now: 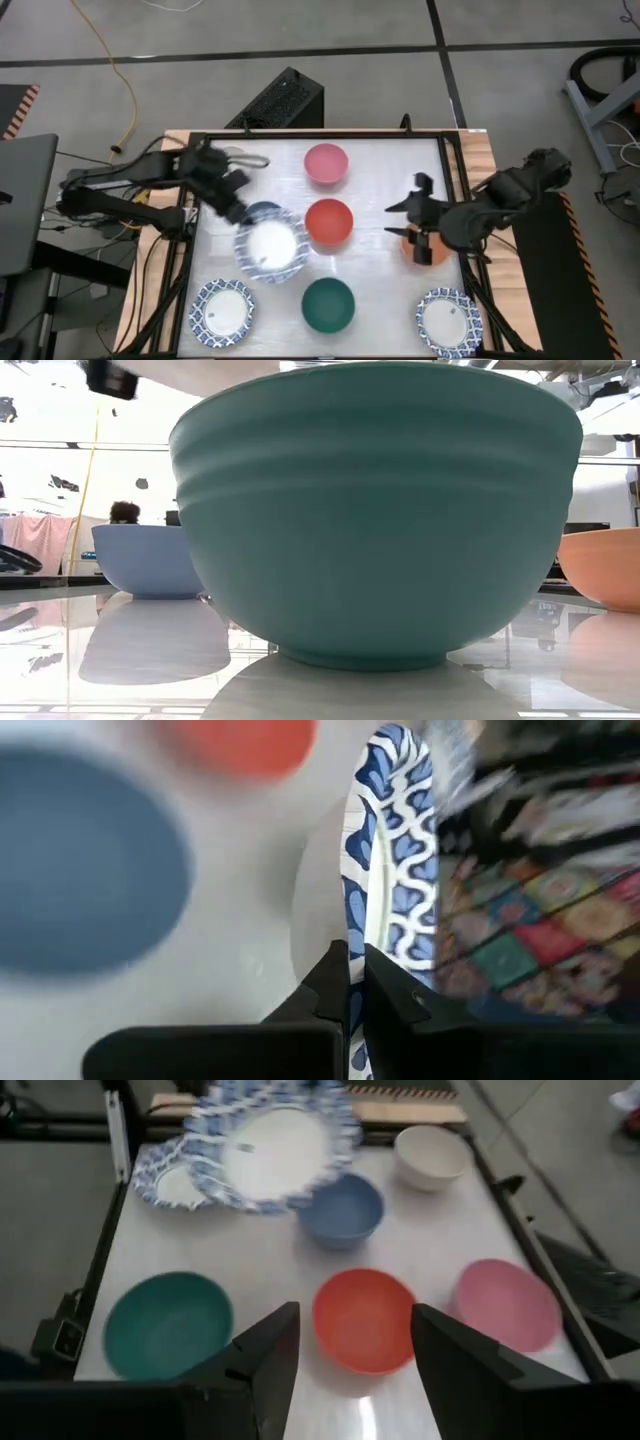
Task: Nest bowls inside each other
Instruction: Stack the top right white patterned bowl on top of the left white patterned bowl
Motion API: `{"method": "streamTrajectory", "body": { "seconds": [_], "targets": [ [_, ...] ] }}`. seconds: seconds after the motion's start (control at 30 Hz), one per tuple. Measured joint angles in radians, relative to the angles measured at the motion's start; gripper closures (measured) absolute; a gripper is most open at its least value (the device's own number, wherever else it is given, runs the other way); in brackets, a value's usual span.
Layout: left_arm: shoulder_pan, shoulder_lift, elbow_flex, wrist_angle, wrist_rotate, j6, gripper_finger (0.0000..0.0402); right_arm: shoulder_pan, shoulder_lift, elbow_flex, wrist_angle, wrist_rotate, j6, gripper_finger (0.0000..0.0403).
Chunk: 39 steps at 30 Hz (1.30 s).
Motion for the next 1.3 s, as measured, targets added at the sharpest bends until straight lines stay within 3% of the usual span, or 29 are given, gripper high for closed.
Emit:
{"method": "streamTrajectory", "body": {
  "seconds": [0.13,0.27,0.57,0.73,0.87,1.07,1.3],
  "targets": [
    [-0.165,-0.075,0.0,-0.132,-0.061,-0.101,0.0401,0.014,-0.016,0.0,-0.014,0.075,-0.002,0.0193],
    [-0.363,-0.092,0.0,-0.167,-0.113,-0.179,0.0401,-0.003,-0.01,0.0,-0.014,0.082,-0.027,0.0193],
    [-0.677,0.02,0.0,-0.158,-0.153,-0.186,0.0401,-0.044,0.028,0.0,-0.031,0.081,-0.037,0.0193],
    [-0.74,0.042,-0.037,-0.096,-0.243,-0.158,0.0401,-0.058,0.055,0.0,-0.031,0.078,-0.038,0.0193],
    [-0.756,0.008,-0.132,0.013,-0.242,-0.196,0.0401,-0.059,0.072,0.0,-0.033,0.078,-0.038,0.0193],
    [-0.773,-0.105,-0.277,0.08,-0.212,-0.295,0.0401,-0.064,0.091,0.0,-0.036,0.074,-0.038,0.0193],
    [-0.774,-0.287,-0.482,0.336,-0.273,-0.409,0.0401,-0.064,0.099,0.0,-0.033,0.073,-0.03,0.0193]
  ]
}}
